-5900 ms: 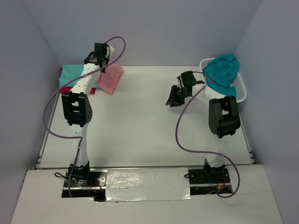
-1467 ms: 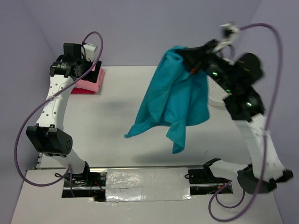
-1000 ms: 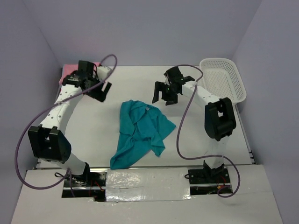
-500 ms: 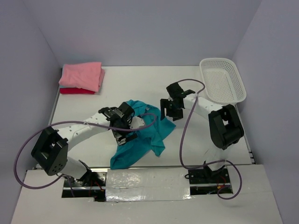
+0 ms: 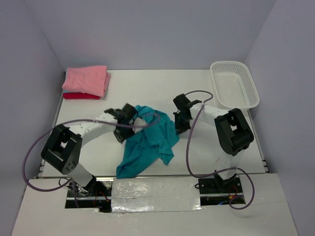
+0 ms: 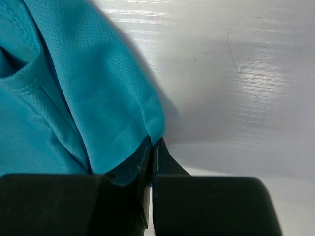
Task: Fold and stack the t-shirts
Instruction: Flatten out the tshirt
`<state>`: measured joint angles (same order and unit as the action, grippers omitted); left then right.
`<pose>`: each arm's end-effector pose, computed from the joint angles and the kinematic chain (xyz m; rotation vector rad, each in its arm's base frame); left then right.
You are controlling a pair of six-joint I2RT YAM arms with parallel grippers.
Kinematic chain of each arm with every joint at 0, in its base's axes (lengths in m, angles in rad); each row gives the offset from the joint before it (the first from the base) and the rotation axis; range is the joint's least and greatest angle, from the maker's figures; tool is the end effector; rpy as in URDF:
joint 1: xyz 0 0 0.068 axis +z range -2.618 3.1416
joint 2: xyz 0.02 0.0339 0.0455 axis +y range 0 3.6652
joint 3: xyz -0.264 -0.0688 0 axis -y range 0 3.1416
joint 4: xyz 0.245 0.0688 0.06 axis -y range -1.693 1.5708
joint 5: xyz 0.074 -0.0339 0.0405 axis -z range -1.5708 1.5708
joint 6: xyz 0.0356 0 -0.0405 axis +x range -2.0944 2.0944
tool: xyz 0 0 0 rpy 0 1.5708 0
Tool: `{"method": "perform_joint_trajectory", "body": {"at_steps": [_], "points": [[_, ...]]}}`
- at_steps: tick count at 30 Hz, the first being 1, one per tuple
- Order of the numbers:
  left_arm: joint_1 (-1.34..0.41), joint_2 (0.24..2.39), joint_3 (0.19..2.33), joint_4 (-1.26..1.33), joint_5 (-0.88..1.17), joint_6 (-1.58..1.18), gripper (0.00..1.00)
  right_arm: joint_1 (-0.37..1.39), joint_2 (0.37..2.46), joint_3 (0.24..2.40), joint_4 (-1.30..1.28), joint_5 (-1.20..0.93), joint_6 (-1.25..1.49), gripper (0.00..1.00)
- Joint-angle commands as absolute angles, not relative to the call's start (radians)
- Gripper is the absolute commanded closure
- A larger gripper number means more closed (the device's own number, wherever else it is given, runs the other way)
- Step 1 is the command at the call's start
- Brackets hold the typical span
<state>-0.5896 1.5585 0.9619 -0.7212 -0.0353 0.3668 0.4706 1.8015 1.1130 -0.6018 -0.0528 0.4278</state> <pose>0.2339 -0.1550 0.1834 1.3225 2.5655 0.0098 0.3004 0.1549 0.1559 -0.0729 2.9006 0.2469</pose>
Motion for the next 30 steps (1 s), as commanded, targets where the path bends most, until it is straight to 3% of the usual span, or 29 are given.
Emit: {"method": "perform_joint_trajectory", "body": {"at_steps": [1,3,6,7,9,10,12,13,14,18,22,24,25,27,30], "points": [[-0.338,1.587,1.175,-0.707,0.050,0.348,1.00,0.392,1.707,1.021,-0.551,-0.026,0.463,1.00],[-0.185,1.608,1.286,-0.735,0.101,0.344,1.00,0.333,1.596,0.967,-0.532,-0.044,0.462,1.00],[-0.124,1.631,1.331,-0.719,0.054,0.363,1.00,0.290,1.495,0.901,-0.557,-0.060,0.408,1.00],[-0.130,1.617,1.336,-0.722,0.058,0.376,0.94,0.313,1.474,0.885,-0.563,-0.067,0.400,1.00],[-0.237,1.548,1.330,-0.736,0.072,0.420,0.80,0.339,1.434,0.871,-0.587,-0.115,0.410,1.00],[-0.306,1.517,1.310,-0.724,0.063,0.440,0.65,0.344,1.421,0.867,-0.594,-0.135,0.419,1.00],[-0.541,1.464,1.218,-0.652,0.005,0.471,0.48,0.344,1.379,0.839,-0.575,-0.196,0.449,1.00],[-0.614,1.445,1.188,-0.623,0.006,0.469,0.34,0.347,1.365,0.833,-0.563,-0.207,0.457,1.00],[-0.724,1.454,1.155,-0.602,0.005,0.457,0.31,0.344,1.355,0.828,-0.546,-0.216,0.466,1.00],[-0.877,1.673,1.186,-0.607,-0.043,0.381,0.28,0.298,1.370,0.831,-0.549,-0.259,0.472,1.00],[-0.907,1.790,1.194,-0.573,-0.020,0.342,0.31,0.244,1.332,0.798,-0.538,-0.275,0.476,1.00],[-0.917,1.798,1.134,-0.526,-0.064,0.356,0.38,0.213,1.293,0.781,-0.535,-0.293,0.476,1.00],[-0.917,1.808,1.121,-0.517,-0.102,0.360,0.64,0.177,1.278,0.766,-0.537,-0.301,0.469,1.00],[-0.896,1.798,1.101,-0.523,-0.120,0.373,0.96,0.096,1.246,0.750,-0.548,-0.311,0.454,1.00],[-0.816,1.734,1.117,-0.551,-0.135,0.376,1.00,0.008,1.229,0.774,-0.572,-0.346,0.410,1.00]]}}
